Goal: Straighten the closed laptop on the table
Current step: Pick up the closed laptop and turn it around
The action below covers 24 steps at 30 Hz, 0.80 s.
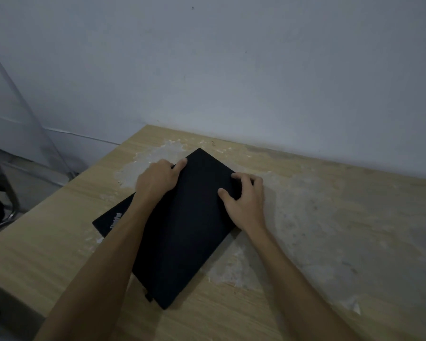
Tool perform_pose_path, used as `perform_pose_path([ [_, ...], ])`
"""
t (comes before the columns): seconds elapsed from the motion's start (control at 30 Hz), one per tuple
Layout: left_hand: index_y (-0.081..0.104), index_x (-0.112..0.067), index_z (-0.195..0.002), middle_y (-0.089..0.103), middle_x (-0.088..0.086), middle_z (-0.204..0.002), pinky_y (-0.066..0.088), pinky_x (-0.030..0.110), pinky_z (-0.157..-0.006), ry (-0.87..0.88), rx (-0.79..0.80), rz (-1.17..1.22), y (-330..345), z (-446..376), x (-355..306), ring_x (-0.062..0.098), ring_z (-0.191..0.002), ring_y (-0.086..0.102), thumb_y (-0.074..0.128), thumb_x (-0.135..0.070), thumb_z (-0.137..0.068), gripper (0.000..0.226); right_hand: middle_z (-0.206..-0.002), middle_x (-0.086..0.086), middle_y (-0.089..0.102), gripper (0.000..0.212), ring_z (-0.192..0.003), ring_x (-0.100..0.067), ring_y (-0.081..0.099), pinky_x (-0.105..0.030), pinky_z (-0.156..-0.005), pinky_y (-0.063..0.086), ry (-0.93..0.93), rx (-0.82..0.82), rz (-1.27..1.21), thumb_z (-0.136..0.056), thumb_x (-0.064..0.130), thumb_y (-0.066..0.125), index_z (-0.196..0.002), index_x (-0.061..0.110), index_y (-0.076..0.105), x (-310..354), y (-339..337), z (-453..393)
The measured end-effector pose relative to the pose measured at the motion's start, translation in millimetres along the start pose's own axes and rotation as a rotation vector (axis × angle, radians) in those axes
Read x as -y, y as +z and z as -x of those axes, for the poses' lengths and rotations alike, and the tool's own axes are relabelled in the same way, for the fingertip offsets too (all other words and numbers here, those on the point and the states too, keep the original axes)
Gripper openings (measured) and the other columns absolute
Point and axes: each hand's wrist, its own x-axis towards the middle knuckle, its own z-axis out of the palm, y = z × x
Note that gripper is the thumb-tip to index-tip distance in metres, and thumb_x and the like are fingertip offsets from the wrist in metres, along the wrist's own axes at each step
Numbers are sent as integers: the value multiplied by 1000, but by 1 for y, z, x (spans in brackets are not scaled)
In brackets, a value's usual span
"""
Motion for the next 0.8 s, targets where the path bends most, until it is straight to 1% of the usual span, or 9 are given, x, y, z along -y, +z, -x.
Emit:
perform_pose_path([
  [0.1, 72, -3, -86, 72, 12, -80, 49, 38, -63, -51, 79, 81, 2, 1, 4, 26, -70, 68, 30, -72, -101, 82, -140, 1, 34, 49, -128, -17, 43, -36, -110, 45, -15, -117, -110, -86, 28, 77, -130, 21, 57, 10, -7, -1],
  [0.2, 67, -8, -82, 70, 9, -81, 51, 41, -71, -64, 56, 155, -1, -1, 1, 26, -75, 66, 25, -71, -102, 78, -158, -2, 20, 70, -140, -19, 36, -30, -107, 40, 76, -177, -289, -85, 21, 78, -144, 23, 41, 19, -12, -1],
  [0.3, 62, -9, -79, 66, 8, -84, 51, 43, -80, -87, 13, 266, -5, -6, -7, 28, -79, 63, 25, -65, -106, 72, -165, -2, 28, 89, -143, -23, 44, -43, -115, 44, 171, -92, -535, -92, 20, 70, -159, 34, 14, 27, -18, 0],
  [0.37, 60, -9, -77, 63, 10, -88, 45, 39, -78, -88, -19, 361, -7, -6, -15, 23, -72, 58, 26, -59, -108, 68, -167, 0, 34, 87, -144, -21, 46, -44, -119, 40, 156, -46, -574, -100, 22, 62, -164, 33, 5, 29, -24, 2],
  [0.4, 63, -5, -83, 63, 12, -92, 44, 38, -79, -84, -15, 411, -8, -4, -19, 23, -73, 58, 26, -57, -109, 69, -167, 1, 35, 83, -145, -19, 45, -42, -121, 38, 139, -49, -559, -103, 23, 59, -165, 29, 5, 29, -27, 2],
  [0.47, 67, 5, -111, 65, 16, -107, 47, 39, -85, -69, 17, 505, -7, 1, -30, 30, -92, 63, 26, -53, -110, 71, -169, 1, 34, 75, -150, -19, 40, -41, -123, 34, 129, -78, -533, -106, 28, 54, -166, 24, 10, 26, -38, -2],
  [0.53, 66, 3, -124, 67, 16, -120, 51, 42, -93, -58, 82, 607, -5, 7, -41, 32, -107, 65, 28, -49, -111, 66, -170, -1, 33, 69, -152, -20, 38, -45, -124, 34, 146, -78, -531, -107, 32, 52, -166, 24, 17, 21, -54, -10],
  [0.7, 75, -19, -100, 79, -3, -103, 58, 22, -60, -16, 313, 828, 0, 17, -66, 14, -80, 79, 52, -47, -106, 37, -143, 4, 65, 45, -126, -14, 66, -42, -107, 54, 134, -9, -609, -107, 26, 54, -151, 30, 50, 7, -97, -25],
  [0.8, 75, -20, -99, 79, 0, -105, 55, 16, -52, 28, 274, 804, 1, 15, -82, 6, -72, 78, 60, -44, -103, 28, -130, 8, 73, 36, -109, -7, 74, -34, -96, 60, 129, 34, -621, -106, 24, 57, -140, 33, 62, 2, -118, -27],
])
